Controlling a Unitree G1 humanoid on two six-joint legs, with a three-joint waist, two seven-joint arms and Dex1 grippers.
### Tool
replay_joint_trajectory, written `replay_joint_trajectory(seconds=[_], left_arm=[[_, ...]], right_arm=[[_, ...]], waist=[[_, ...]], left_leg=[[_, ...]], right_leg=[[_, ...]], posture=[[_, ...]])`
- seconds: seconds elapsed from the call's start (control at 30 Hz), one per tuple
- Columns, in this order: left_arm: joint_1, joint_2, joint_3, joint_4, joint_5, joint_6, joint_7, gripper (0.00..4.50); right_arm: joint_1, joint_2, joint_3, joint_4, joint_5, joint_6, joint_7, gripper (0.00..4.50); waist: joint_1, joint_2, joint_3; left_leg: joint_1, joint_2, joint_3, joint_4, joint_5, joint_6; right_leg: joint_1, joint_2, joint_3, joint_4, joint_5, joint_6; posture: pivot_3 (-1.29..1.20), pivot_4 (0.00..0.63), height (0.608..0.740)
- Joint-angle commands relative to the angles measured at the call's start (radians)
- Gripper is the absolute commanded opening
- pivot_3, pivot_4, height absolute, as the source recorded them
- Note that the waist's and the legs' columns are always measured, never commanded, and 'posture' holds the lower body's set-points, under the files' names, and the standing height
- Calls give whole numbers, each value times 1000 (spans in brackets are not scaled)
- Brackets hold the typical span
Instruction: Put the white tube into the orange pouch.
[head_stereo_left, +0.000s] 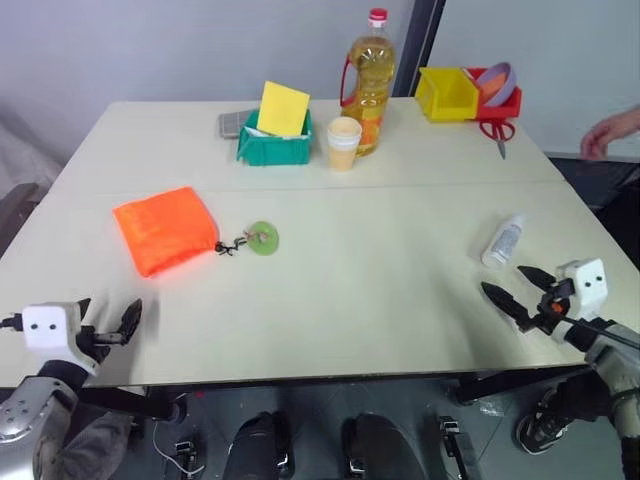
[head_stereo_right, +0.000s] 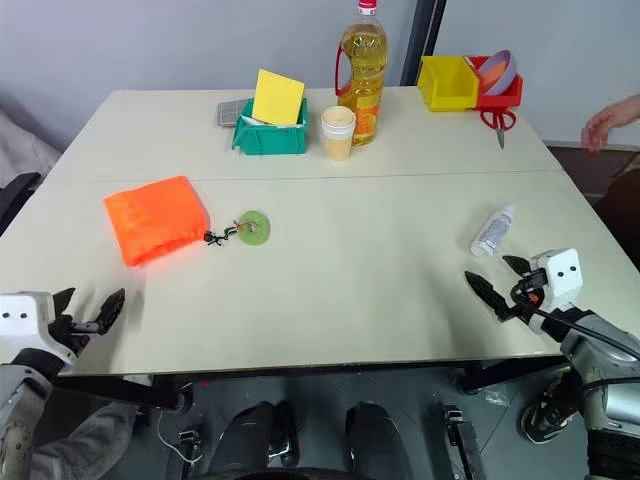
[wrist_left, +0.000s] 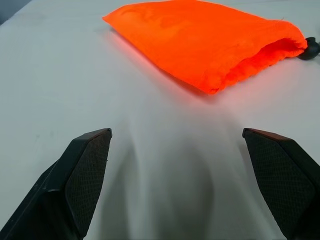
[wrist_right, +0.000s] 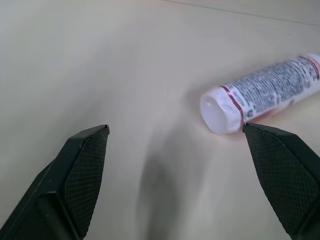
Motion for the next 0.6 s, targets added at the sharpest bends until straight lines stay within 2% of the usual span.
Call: replay_joint_trajectory(seconds=[0.03, 0.37, 0.5, 0.6], left_arm=[[-18, 8, 12, -25, -11, 4, 6, 4500], [-36, 3, 17, -22, 4, -21, 2, 4500], [-55, 10, 12, -49, -11, -62, -30, 4500], [-78, 56, -35, -60, 71, -114, -50, 4500]], right_arm=[[1, 6, -8, -46, 20, 4, -10, 4436], [-30, 16, 19, -176, 89, 61, -5, 4436], [-93, 42, 108, -309, 153, 143, -19, 4436], [-133, 78, 212, -396, 158, 191, -44, 4436]], waist=[[0, 0, 0], [-2, 0, 0], [-1, 0, 0], [2, 0, 0]], left_leg=[[0, 0, 0, 0, 0, 0], [0, 0, 0, 0, 0, 0], [0, 0, 0, 0, 0, 0], [0, 0, 0, 0, 0, 0]], right_leg=[[0, 0, 0, 0, 0, 0], [0, 0, 0, 0, 0, 0], [0, 0, 0, 0, 0, 0], [0, 0, 0, 0, 0, 0]], posture=[[0, 150, 740], [0, 150, 740], [0, 150, 740], [0, 150, 740]])
